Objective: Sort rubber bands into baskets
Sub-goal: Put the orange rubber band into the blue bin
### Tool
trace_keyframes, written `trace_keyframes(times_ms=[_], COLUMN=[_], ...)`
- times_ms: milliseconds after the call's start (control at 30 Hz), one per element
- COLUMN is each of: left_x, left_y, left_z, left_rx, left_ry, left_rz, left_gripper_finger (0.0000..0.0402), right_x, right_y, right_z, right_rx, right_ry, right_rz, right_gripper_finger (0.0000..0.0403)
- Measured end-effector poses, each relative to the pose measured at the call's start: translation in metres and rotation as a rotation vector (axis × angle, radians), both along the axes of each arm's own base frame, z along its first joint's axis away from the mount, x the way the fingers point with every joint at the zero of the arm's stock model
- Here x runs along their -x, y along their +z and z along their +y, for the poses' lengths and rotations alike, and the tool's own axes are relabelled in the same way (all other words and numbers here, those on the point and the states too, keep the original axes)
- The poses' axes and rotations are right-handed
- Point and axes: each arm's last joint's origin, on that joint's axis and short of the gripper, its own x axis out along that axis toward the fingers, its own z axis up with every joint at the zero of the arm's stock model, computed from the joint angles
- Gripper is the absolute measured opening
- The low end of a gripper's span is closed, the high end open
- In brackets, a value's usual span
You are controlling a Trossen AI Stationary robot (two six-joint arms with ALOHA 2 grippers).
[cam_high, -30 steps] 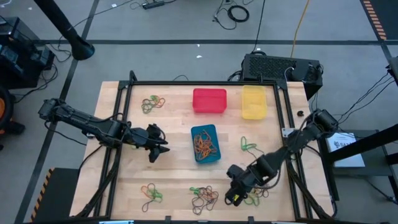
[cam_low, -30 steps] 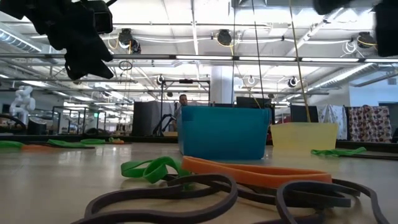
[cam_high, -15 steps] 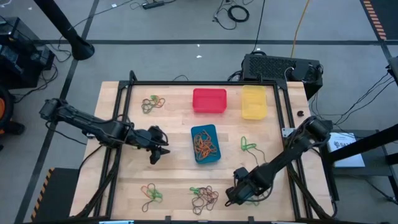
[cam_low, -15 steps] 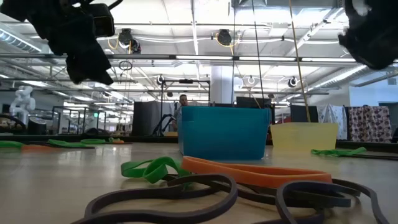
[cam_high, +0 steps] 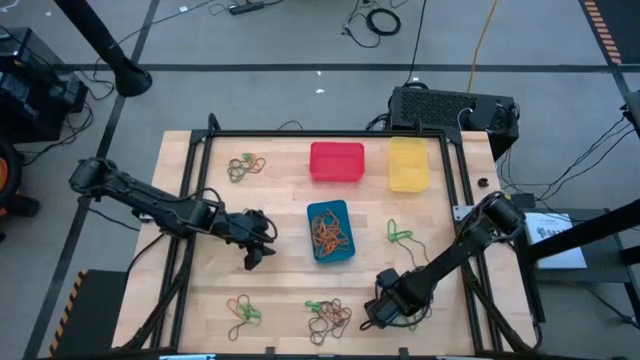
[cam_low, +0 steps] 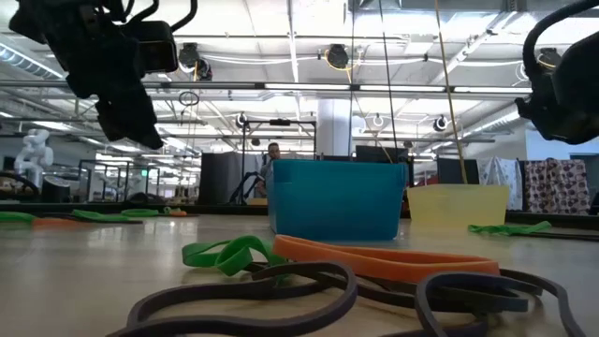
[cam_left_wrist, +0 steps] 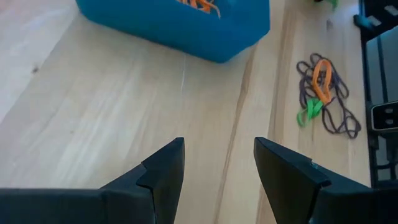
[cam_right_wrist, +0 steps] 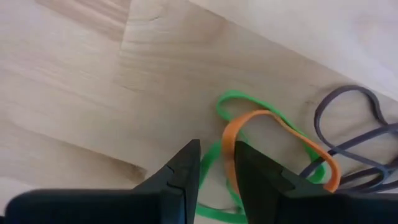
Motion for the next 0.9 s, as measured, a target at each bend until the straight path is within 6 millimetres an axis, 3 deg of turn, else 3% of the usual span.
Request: trace_keyframes(times_ms=[300,667,900], left_x=[-0.004,-0.004,-0.004], left_y=[0.003,0.002,0.002], left_z=[-0.001,-0.001,-0.001], left_rx=[0.013,0.008,0.012], left_ry=[0.0,-0.004,-0.011], left_rz=[-0.047,-0.044,-0.044], left_gripper_finger=[0.02,0.02,0.02], right_x=[-0.008,-0.007,0.0], right_y=[0.001,0.033,0.052], right_z=[-0.011,-0.033,-0.023], right_rx=[-0.003,-0.035,-0.188], right_ry=[0.052,0.084,0.208], right_rz=[-0.017,-0.049,-0.105], right_gripper_finger=[0.0008,0.0003,0.002])
